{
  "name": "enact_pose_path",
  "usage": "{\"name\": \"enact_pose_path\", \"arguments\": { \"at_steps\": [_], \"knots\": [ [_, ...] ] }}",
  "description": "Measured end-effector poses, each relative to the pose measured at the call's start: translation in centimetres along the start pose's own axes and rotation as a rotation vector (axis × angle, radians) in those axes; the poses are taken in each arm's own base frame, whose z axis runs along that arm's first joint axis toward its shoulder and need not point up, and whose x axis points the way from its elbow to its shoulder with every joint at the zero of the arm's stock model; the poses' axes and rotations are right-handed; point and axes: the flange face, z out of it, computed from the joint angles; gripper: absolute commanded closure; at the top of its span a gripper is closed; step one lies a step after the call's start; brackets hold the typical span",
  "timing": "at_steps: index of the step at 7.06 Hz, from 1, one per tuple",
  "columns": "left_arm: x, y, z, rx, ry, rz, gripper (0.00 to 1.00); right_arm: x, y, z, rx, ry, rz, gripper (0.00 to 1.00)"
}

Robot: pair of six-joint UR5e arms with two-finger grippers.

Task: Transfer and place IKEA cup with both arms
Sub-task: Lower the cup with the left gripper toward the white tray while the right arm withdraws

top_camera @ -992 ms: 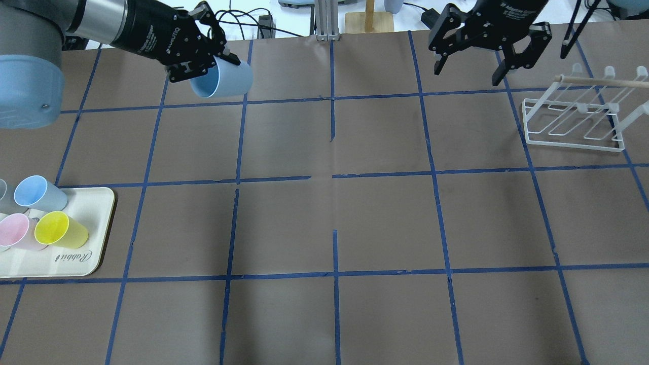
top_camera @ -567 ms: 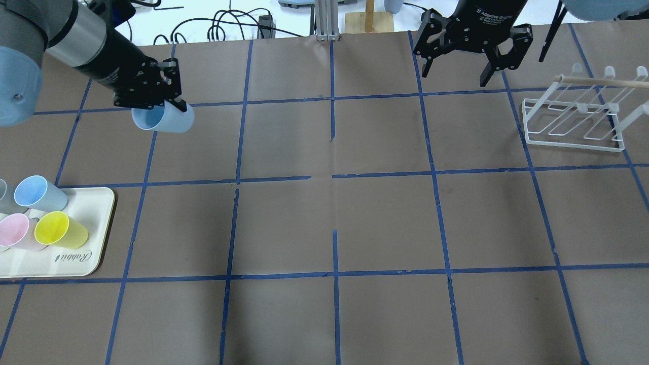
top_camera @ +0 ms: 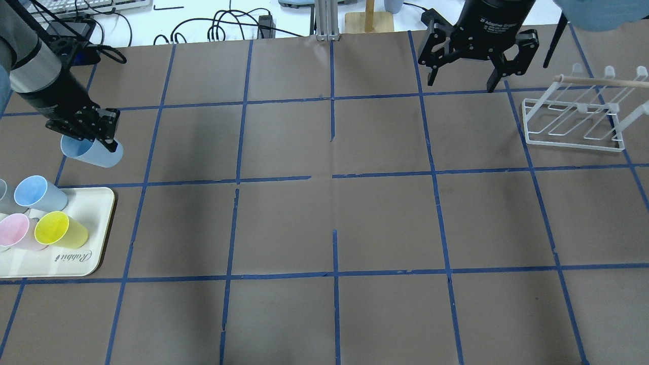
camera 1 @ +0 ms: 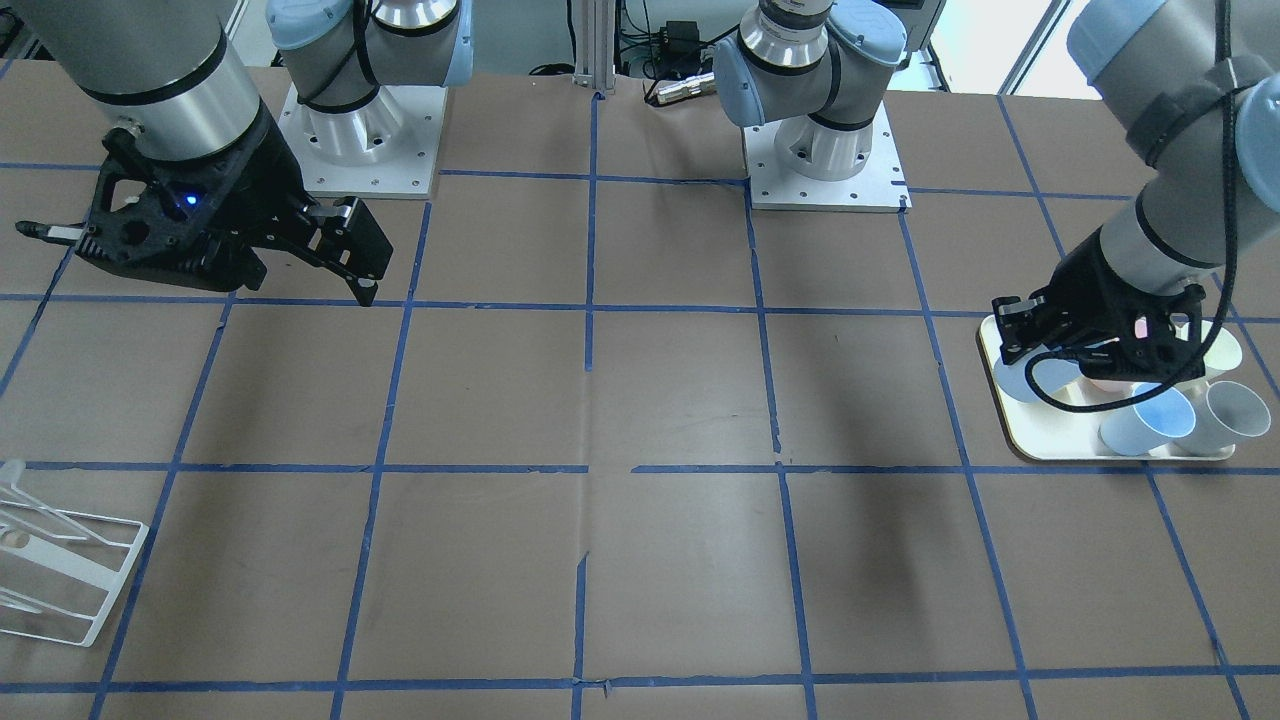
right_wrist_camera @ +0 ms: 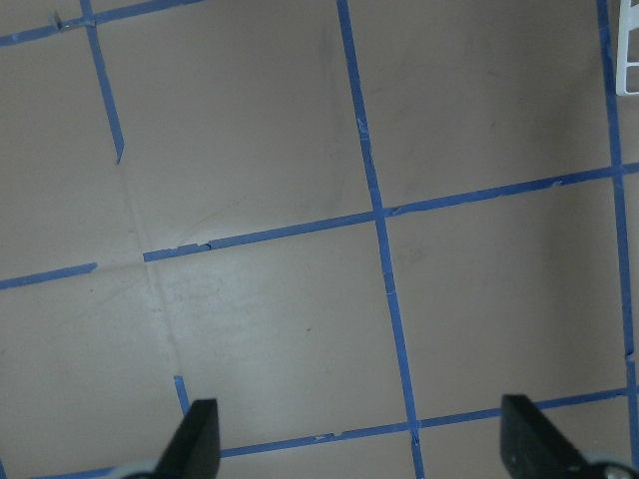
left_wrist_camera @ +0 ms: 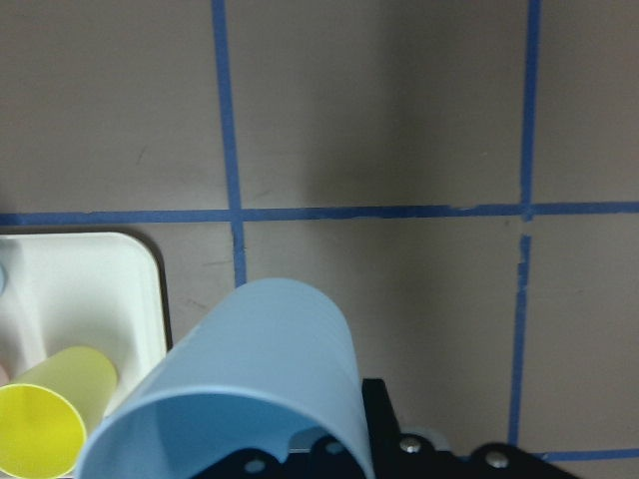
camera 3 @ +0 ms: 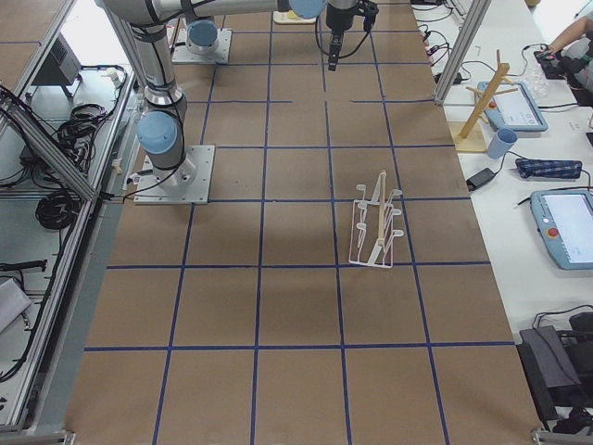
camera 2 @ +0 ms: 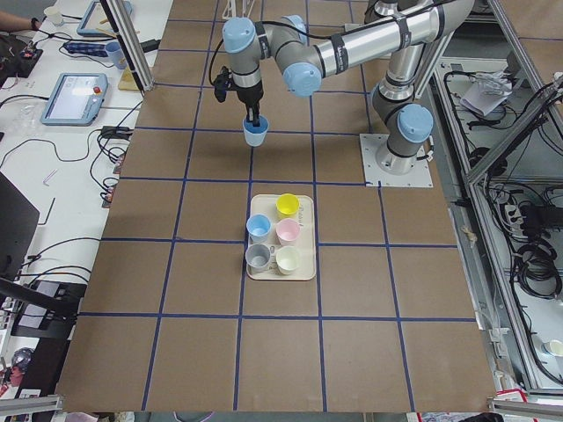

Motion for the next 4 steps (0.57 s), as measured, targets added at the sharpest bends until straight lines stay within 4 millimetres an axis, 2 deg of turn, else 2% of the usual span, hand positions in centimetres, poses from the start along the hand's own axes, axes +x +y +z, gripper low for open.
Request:
{"name": "enact_pose_path", "arguments": {
  "at_steps": [4],
  "knots": [
    [-8.5, -2.3, 7.5, -0.146, -0.019, 0.142, 1.00, 0.2, 0.8, 0.5, -0.004, 0.001, -0.015, 0.00]
  ]
}}
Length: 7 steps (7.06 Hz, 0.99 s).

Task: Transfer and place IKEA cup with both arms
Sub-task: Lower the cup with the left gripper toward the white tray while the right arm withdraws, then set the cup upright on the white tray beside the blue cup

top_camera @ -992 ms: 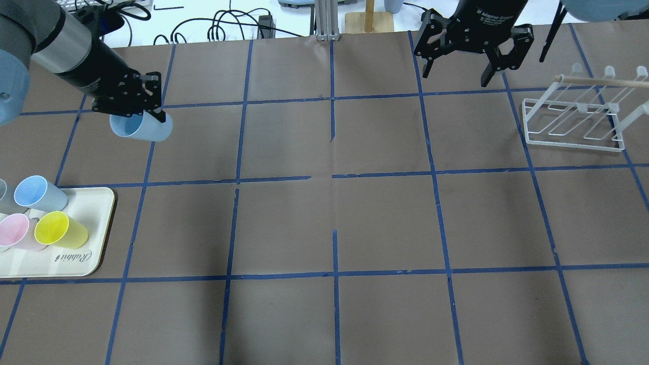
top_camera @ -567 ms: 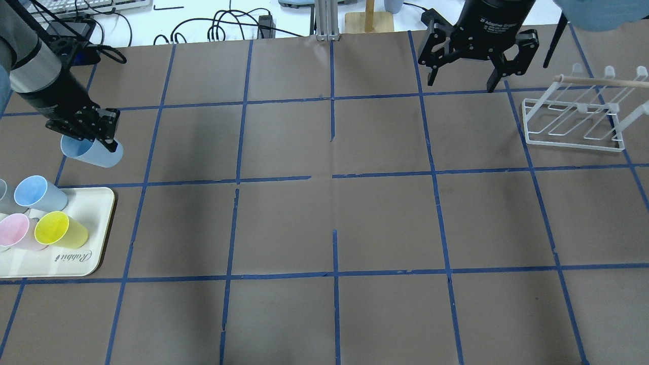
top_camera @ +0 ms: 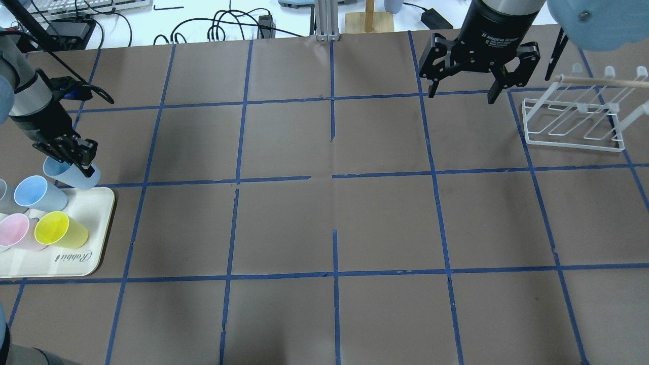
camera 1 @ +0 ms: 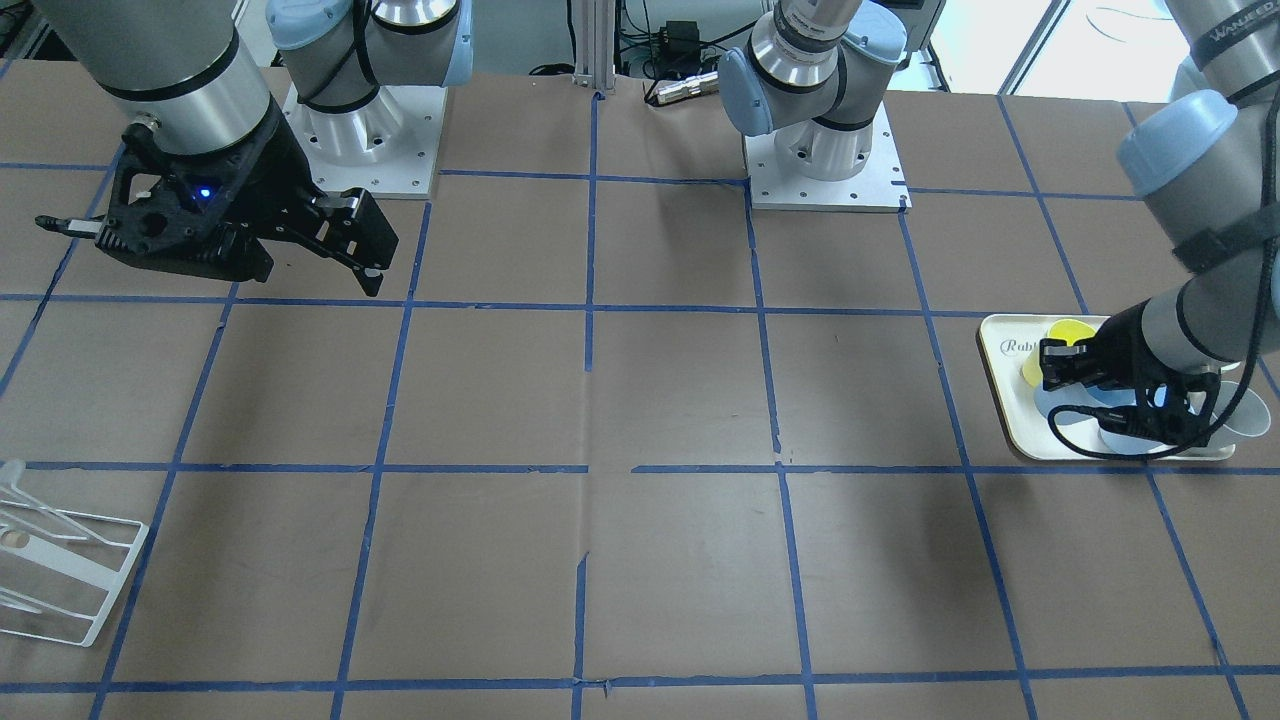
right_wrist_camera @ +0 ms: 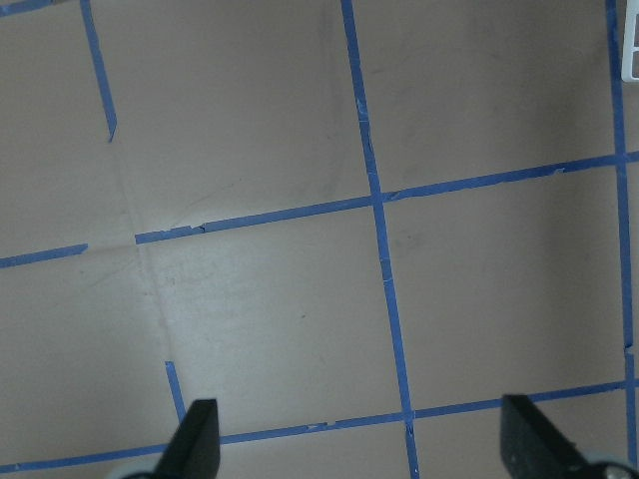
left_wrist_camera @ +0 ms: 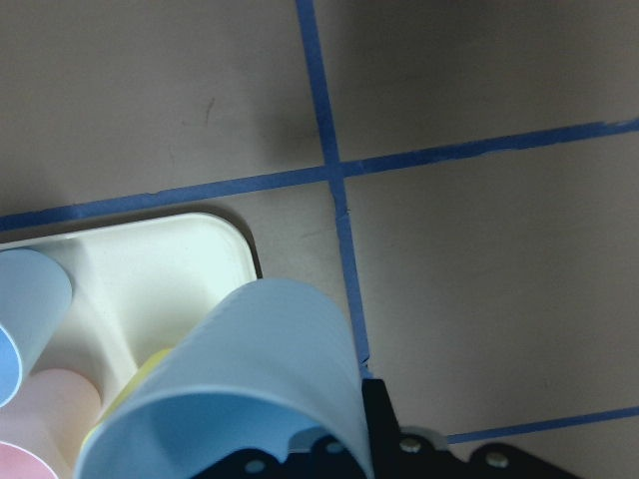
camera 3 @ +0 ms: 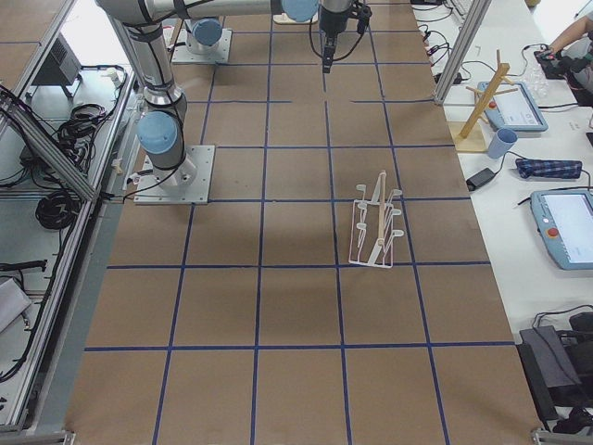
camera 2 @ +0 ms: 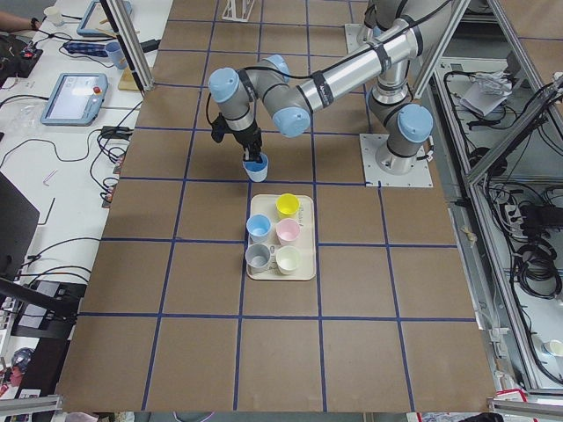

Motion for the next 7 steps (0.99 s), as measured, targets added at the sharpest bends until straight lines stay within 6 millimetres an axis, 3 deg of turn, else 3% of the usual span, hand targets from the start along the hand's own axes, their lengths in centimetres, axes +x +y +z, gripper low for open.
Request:
{"name": "enact_pose_path", "arguments": {
  "at_steps": [2, 6, 7],
  "knots": [
    [-3.4, -0.4, 2.8, -0.020, -0.020, 0.019, 1.00, 0.0, 0.0, -0.1, 0.002, 0.000, -0.001, 0.00],
    [-5.9, -0.7, 6.4, -0.098, -0.026, 0.025, 1.00, 0.0, -0.1, -0.1, 0.007, -0.001, -0.001, 0.00],
    [-6.0, -0.9, 7.2, -0.107, -0.016, 0.026, 0.88, 0.0, -0.1, -0.1, 0.009, -0.002, -0.001, 0.00]
  ]
}}
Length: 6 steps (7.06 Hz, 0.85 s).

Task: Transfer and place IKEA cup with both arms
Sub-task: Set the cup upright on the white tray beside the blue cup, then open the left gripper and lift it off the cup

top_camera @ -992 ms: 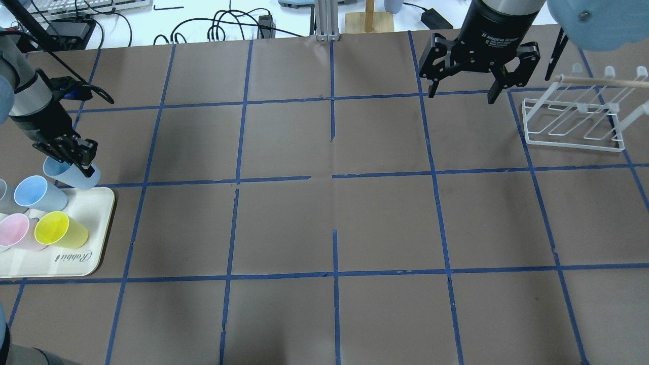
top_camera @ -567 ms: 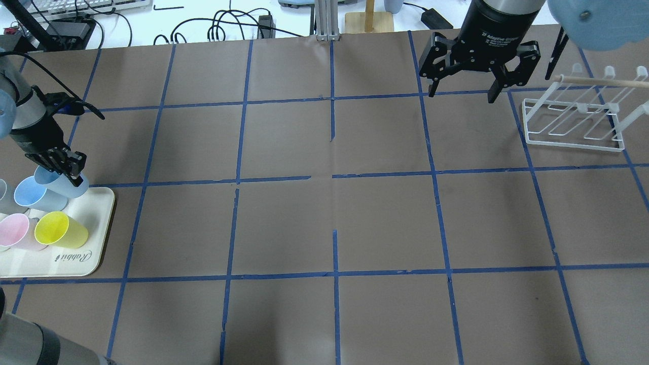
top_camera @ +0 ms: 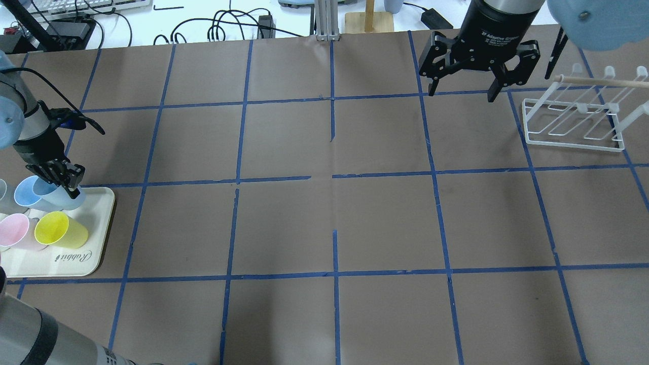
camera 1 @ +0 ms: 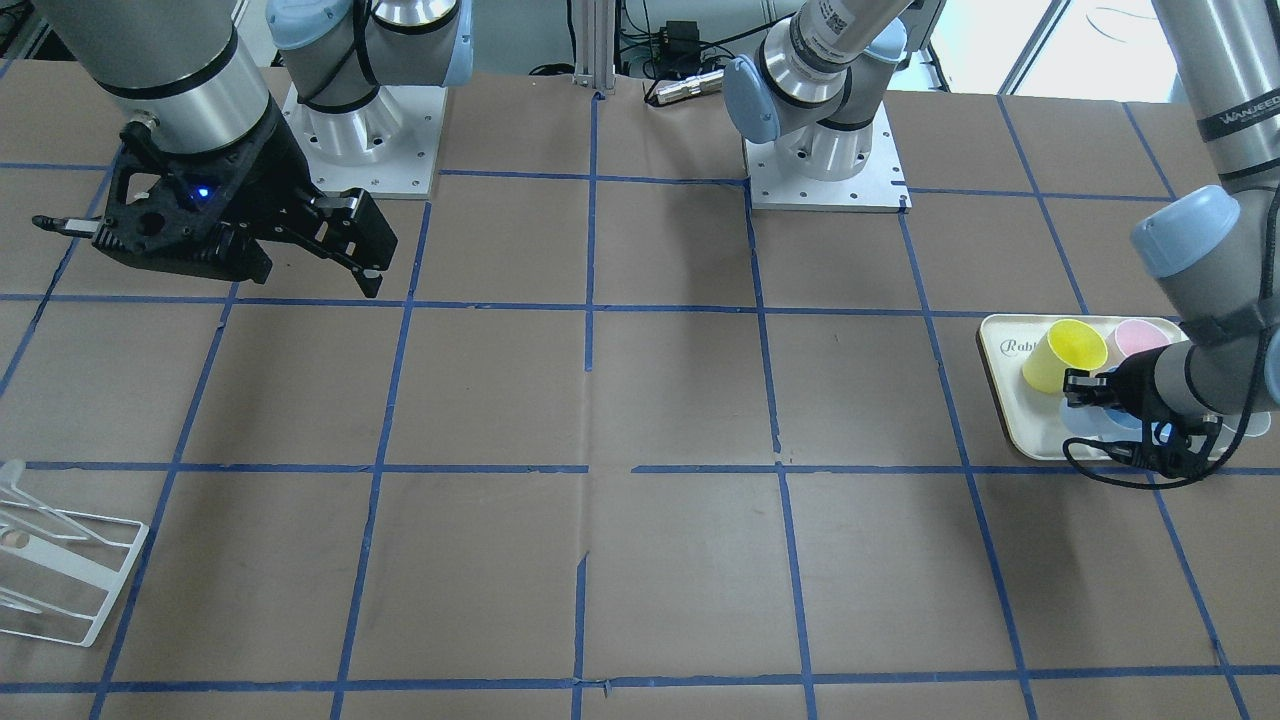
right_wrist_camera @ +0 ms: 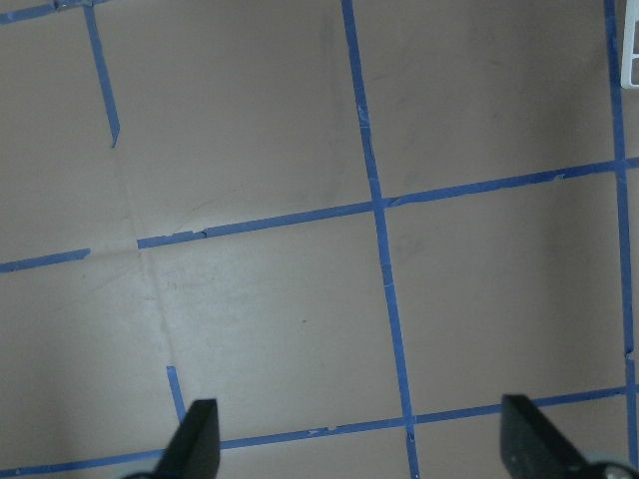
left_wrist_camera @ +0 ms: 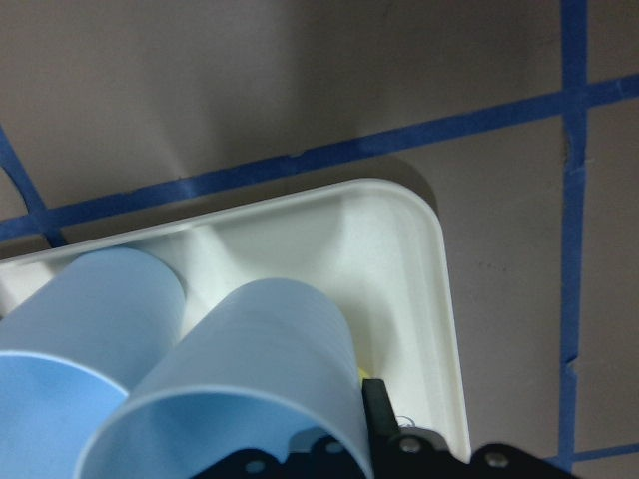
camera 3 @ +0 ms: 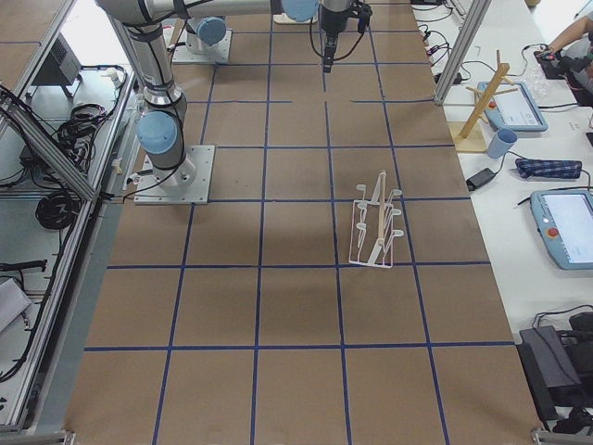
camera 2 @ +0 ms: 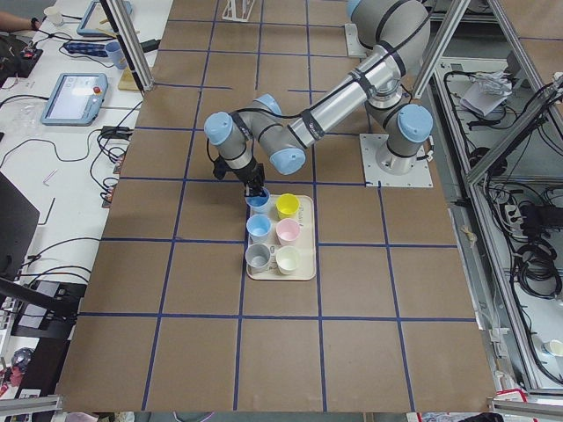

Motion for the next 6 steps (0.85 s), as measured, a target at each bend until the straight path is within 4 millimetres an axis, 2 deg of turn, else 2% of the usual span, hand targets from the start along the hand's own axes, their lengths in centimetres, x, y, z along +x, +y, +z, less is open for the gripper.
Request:
{"name": "enact_pose_path", "arguments": {
  "at_steps": [1, 2, 3, 5, 6],
  "knots": [
    [-0.1, -0.3, 0.5, -0.006, 0.009, 0.002, 0.68, 0.0, 0.0, 0.0, 0.002, 0.000, 0.000, 0.00],
    [-0.1, -0.5, 0.9, -0.010, 0.016, 0.004, 0.29, 0.0, 0.0, 0.0, 0.005, -0.001, -0.001, 0.00],
    [-0.1, -0.6, 1.3, -0.015, 0.023, 0.006, 0.08, 0.0, -0.1, 0.0, 0.006, -0.001, -0.001, 0.00],
    [0.1, -0.5, 1.1, -0.023, 0.032, 0.010, 0.07, 0.0, -0.1, -0.1, 0.007, 0.000, -0.001, 0.00],
    [0.5, -0.1, 0.2, -0.020, 0.052, 0.007, 0.06, 0.0, -0.1, -0.1, 0.007, 0.000, -0.001, 0.00]
  ]
}}
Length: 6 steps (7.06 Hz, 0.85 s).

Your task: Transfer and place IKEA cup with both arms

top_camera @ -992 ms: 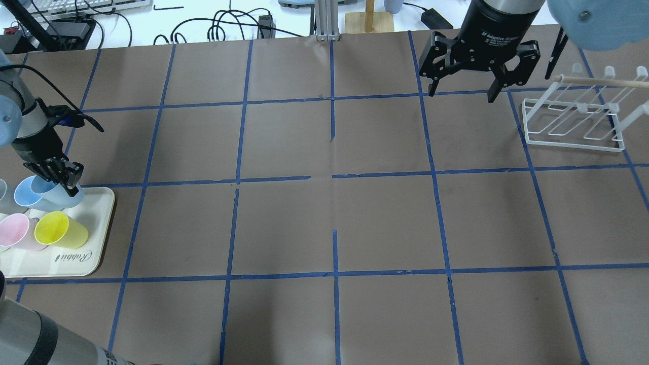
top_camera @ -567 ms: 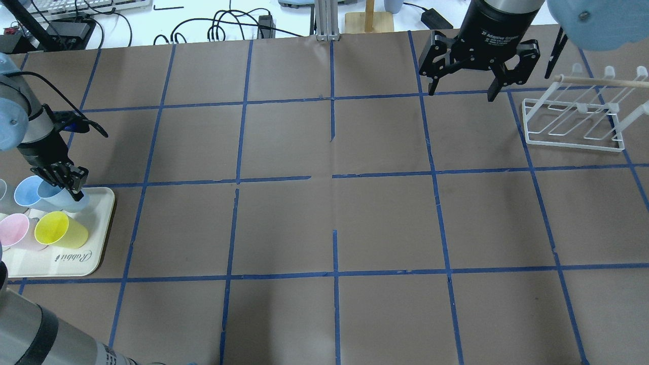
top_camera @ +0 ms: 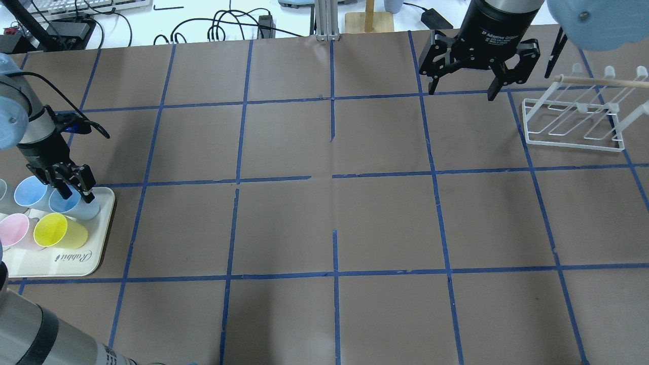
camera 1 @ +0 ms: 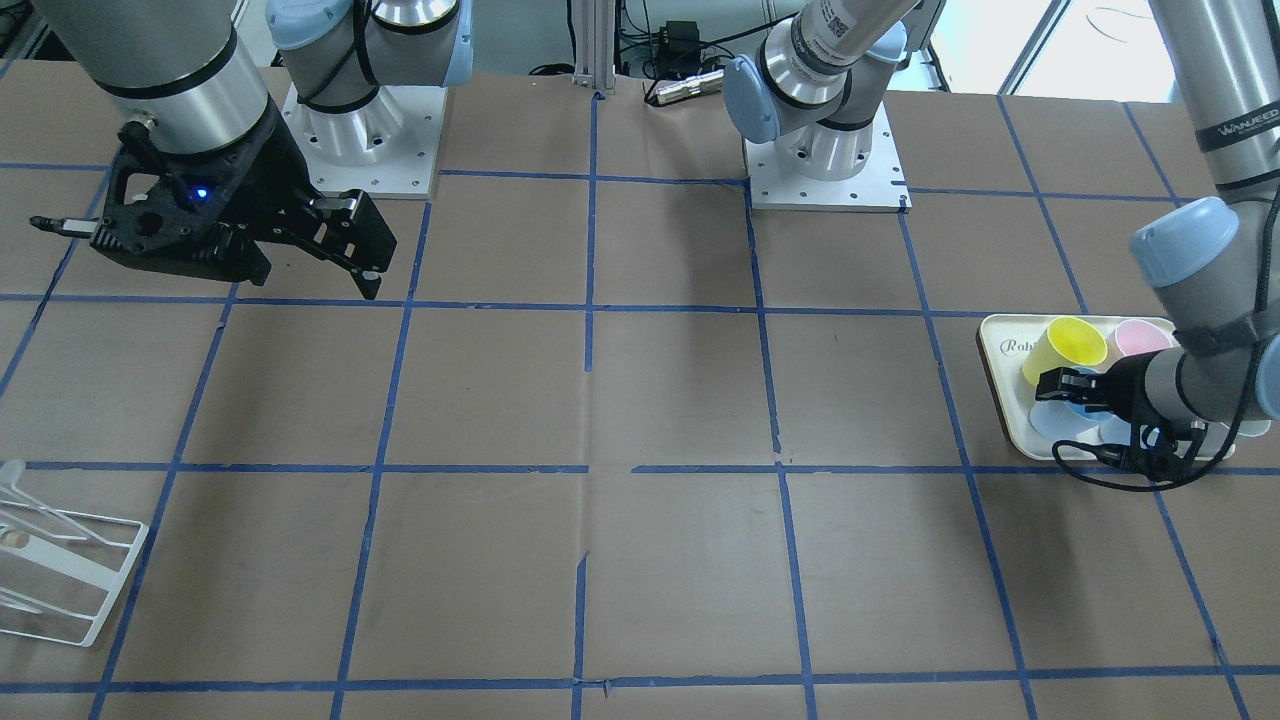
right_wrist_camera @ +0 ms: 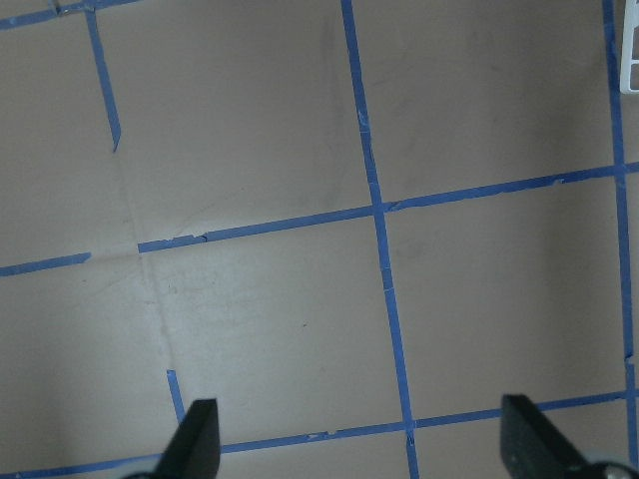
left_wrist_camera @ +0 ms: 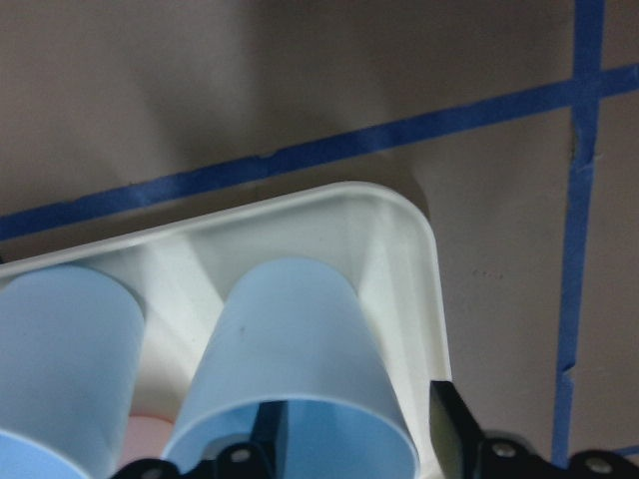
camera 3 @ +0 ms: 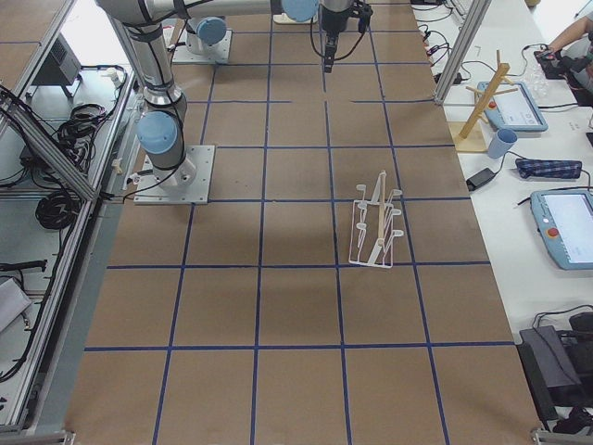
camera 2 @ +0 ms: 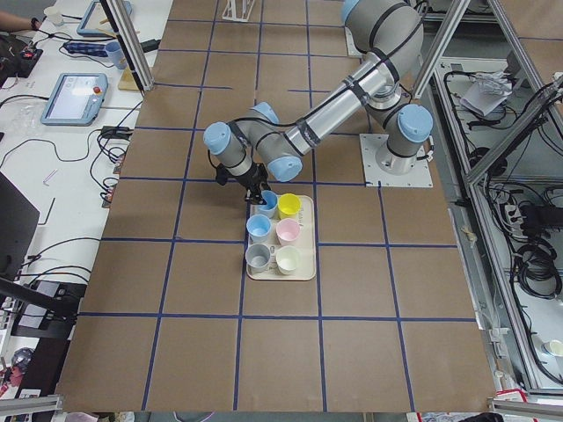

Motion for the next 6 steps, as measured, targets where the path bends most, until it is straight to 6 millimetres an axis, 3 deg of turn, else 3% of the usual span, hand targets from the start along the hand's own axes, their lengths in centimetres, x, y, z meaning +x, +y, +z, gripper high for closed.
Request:
{"name": "enact_pose_path", "arguments": {
  "at_steps": [2, 4, 5, 6],
  "knots": [
    [1.0, 0.8, -4.1, 0.048, 0.053, -0.038, 0.00, 0.0, 0.0, 0.0, 0.001, -0.001, 0.000, 0.00],
    [3.2, 1.2, -10.9, 0.172, 0.103, -0.091, 0.00, 0.0, -0.1, -0.1, 0.005, -0.002, 0.000, 0.00],
    [5.4, 1.1, -14.2, 0.224, 0.105, -0.120, 0.00, 0.0, -0.1, -0.1, 0.006, -0.002, 0.000, 0.00],
    [8.9, 1.0, -17.1, 0.257, 0.091, -0.149, 0.00, 0.0, -0.1, -0.1, 0.006, -0.003, 0.001, 0.00]
  ]
}}
